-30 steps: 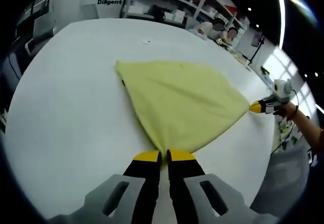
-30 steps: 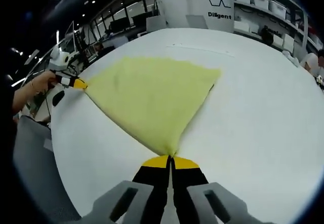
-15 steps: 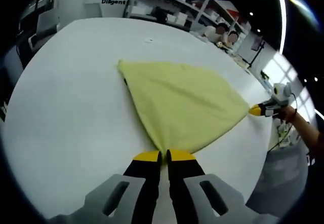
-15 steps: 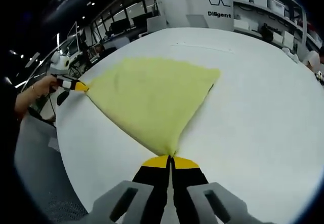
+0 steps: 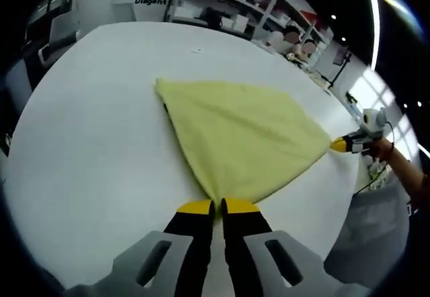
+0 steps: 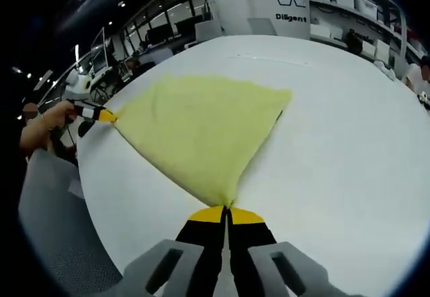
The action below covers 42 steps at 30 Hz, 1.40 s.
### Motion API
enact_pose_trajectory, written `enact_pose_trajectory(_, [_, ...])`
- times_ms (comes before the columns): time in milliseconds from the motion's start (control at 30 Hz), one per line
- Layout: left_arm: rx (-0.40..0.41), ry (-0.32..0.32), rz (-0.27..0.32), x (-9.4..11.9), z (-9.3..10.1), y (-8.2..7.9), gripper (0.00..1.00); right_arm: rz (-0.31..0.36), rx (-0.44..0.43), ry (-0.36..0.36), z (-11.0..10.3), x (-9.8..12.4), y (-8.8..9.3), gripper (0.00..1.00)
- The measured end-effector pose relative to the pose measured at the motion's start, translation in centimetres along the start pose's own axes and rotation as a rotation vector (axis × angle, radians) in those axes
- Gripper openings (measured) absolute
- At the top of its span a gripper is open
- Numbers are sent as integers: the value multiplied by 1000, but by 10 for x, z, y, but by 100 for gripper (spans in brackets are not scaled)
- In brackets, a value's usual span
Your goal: Fold the garment on the visible template until the final outline fits inside the template.
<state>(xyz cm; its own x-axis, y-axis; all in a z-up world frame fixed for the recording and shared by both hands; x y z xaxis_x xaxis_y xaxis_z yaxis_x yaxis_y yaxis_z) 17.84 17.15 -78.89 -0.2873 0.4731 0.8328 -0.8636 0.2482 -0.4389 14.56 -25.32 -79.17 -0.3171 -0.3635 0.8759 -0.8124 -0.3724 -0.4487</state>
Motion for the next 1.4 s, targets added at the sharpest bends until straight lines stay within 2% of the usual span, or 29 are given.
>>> enact_pose_trajectory(267, [7, 2, 4, 2, 1, 6, 3, 2, -10, -1, -3, 1, 3, 0])
enact_pose_trajectory(433, [-1, -11, 8, 0, 1, 6, 5, 18, -72, 1, -4, 0, 3, 0])
enact_pose_trajectory(500, [-2, -18, 8, -1, 1, 6, 9, 28, -70, -3, -5, -1, 3, 0])
enact_pose_trajectory(533, [-11, -30, 10, -1, 1, 7, 11, 54, -91, 2, -5, -1, 2, 0])
enact_pose_trajectory(600, [-27, -46, 11, -1, 1, 7, 17, 54, -102, -8, -6, 0, 2, 0])
enact_pose_trajectory(667, [-24, -31, 20, 1, 2, 6, 25, 61, -106, -3, -8, 0, 2, 6])
enact_pose_trajectory(800, [-31, -50, 46, 8, 3, 2, 40, 91, -133, -8, -12, 6, -2, 31])
enact_pose_trajectory(900, [-41, -59, 68, 14, 6, 1, 53, 123, -138, -10, -17, 13, -6, 44])
enact_pose_trajectory(1033, [-90, -80, 80, 23, 13, 1, 66, 156, -82, 3, -32, 24, -11, 53])
enact_pose_trajectory(1100, [-106, -88, 93, 28, 18, 1, 73, 166, -81, 10, -40, 29, -13, 61])
enact_pose_trajectory(1167, [-104, -91, 111, 33, 22, 2, 78, 175, -76, 15, -45, 33, -14, 71])
enact_pose_trajectory(1267, [-106, -92, 124, 39, 27, 3, 85, 167, -65, 28, -53, 38, -15, 77])
enact_pose_trajectory(1400, [-103, -94, 133, 49, 36, 8, 85, 186, -60, 37, -66, 46, -15, 91])
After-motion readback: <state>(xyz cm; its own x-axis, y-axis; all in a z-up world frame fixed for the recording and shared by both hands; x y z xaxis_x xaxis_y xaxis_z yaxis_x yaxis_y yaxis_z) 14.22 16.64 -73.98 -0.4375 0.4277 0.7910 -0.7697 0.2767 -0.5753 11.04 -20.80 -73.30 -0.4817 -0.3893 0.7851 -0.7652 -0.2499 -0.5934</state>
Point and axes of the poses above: the point that each gripper's makers call its tool centre point, and the gripper's own axes: x roughly backward along the fingers, z roughly to its right, y roughly out of its underside, the point moved 9 cm from there along x, roughly backward along the fingers, and after that the axes turned 13 degrees about -z, right-handed, at the moved point
